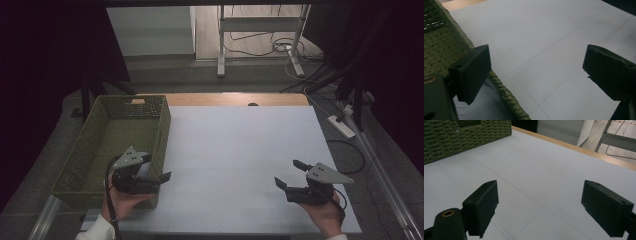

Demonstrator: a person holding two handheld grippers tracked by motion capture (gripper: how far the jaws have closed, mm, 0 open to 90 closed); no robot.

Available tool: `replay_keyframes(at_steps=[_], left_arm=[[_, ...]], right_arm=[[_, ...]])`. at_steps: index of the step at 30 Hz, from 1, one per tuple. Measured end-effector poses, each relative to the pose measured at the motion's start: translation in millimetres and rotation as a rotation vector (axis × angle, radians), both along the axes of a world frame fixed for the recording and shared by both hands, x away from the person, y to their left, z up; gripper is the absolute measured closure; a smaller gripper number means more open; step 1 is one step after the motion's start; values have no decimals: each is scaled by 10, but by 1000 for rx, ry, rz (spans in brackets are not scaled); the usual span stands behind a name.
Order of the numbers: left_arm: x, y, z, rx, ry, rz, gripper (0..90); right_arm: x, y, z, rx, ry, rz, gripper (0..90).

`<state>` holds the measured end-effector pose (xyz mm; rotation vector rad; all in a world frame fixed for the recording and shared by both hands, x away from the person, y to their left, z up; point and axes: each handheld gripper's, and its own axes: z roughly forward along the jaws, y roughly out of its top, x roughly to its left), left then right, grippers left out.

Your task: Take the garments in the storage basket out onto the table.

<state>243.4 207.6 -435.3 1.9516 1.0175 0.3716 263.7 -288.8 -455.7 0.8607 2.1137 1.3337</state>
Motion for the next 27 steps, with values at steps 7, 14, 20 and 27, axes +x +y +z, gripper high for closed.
replay_keyframes(at_steps=[7,14,20,27], left_arm=[[2,-2,-5,0,1,0,90],[2,3,2,0,-1,-4,93],[8,5,-2,1,1,-3,96],[1,14,16,-1,-5,-2,96]], right_arm=[[-7,3,-6,-6,1,1,147],[-4,6,-16,-12,5,-3,147],[2,7,-28,-18,7,-1,147],[-3,23,-33,-31,6,2,147]])
